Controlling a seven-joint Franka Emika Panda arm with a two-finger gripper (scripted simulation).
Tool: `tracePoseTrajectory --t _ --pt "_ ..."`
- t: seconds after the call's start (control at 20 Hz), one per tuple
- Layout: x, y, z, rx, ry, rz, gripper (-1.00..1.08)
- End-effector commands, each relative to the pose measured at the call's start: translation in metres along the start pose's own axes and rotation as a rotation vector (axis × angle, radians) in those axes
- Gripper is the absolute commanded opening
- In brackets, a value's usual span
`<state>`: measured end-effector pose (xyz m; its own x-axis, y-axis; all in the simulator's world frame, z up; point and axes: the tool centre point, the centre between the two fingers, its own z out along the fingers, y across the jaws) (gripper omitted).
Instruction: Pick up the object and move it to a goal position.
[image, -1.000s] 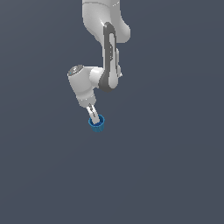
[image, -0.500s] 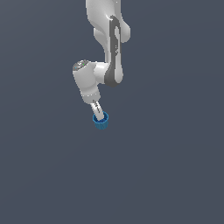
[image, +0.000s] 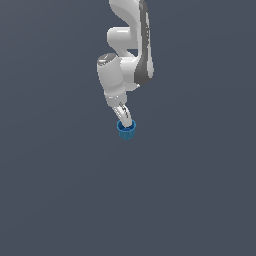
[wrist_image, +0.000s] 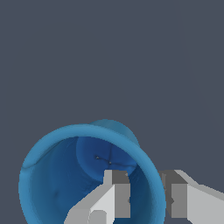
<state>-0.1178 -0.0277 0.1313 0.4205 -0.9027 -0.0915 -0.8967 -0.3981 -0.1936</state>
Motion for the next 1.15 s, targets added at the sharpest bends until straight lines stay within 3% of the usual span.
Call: tracePoseTrajectory --t 0.0,0.55,1.1 --pt "-0.018 -0.005 -0.012 0.002 0.002 0.0 -1.0" --pt "-0.08 -0.02 -0.051 0.001 0.004 0.0 -1.0" --pt "-0.101 -0.026 -0.064 0.001 0.002 0.0 -1.0"
